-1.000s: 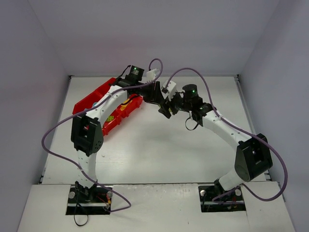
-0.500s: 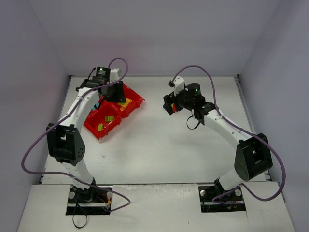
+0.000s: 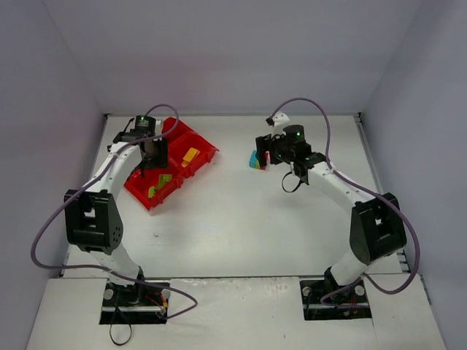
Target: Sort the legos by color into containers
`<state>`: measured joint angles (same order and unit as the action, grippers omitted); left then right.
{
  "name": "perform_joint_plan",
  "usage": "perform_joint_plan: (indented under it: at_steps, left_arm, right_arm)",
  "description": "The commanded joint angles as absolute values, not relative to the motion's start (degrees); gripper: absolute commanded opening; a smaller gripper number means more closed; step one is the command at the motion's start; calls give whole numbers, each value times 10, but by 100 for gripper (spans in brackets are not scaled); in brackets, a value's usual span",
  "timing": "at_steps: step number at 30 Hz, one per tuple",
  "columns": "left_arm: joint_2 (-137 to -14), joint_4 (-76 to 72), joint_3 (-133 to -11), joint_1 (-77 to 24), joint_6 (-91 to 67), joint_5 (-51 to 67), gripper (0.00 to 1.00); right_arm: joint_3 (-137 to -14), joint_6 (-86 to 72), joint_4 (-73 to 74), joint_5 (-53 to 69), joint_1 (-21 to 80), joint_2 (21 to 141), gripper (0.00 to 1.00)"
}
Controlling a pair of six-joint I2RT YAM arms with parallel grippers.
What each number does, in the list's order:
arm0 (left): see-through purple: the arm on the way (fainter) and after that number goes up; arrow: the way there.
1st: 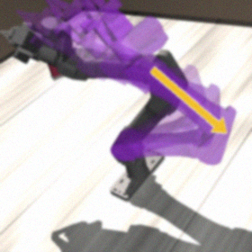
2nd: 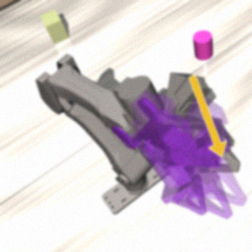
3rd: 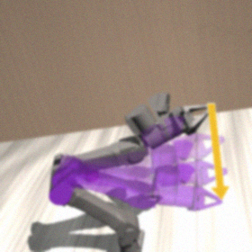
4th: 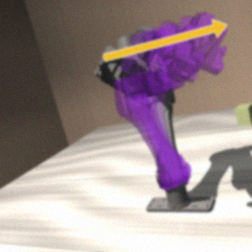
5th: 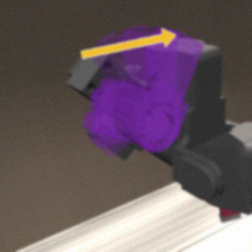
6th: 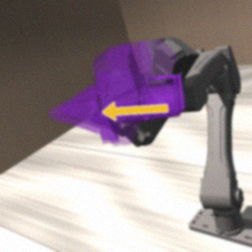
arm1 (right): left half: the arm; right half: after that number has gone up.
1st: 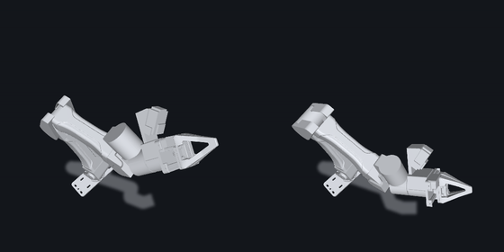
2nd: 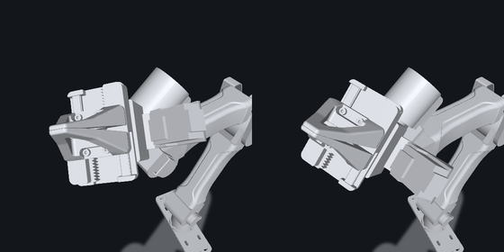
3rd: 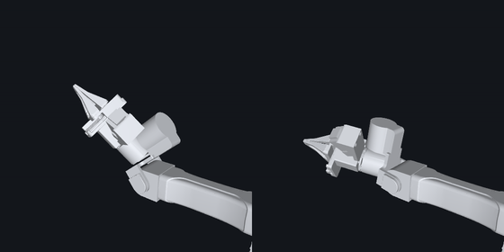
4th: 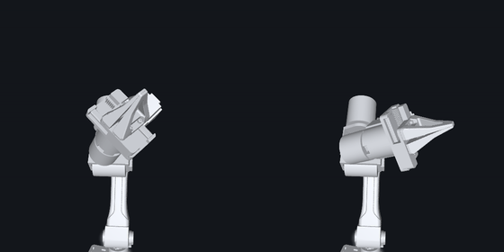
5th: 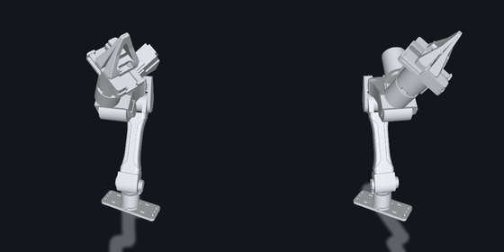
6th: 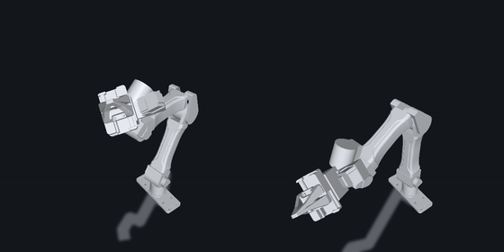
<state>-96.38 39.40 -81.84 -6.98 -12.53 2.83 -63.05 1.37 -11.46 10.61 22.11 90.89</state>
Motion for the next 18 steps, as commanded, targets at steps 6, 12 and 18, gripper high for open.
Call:
perform_joint_plan:
  at_steps: [6, 12, 18]
  left_arm:
    - [-952, 368, -860, -69, -134, 12, 57]
    - [-947, 371, -882, -71, -151, 48, 58]
    - [-935, 377, -878, -82, -157, 60, 58]
  right_arm:
    - [-692, 67, -129, 131, 202, 973, 76]
    - [-723, 264, -98, 233, 176, 1015, 77]
    - [-885, 409, 88, 268, 149, 1128, 93]
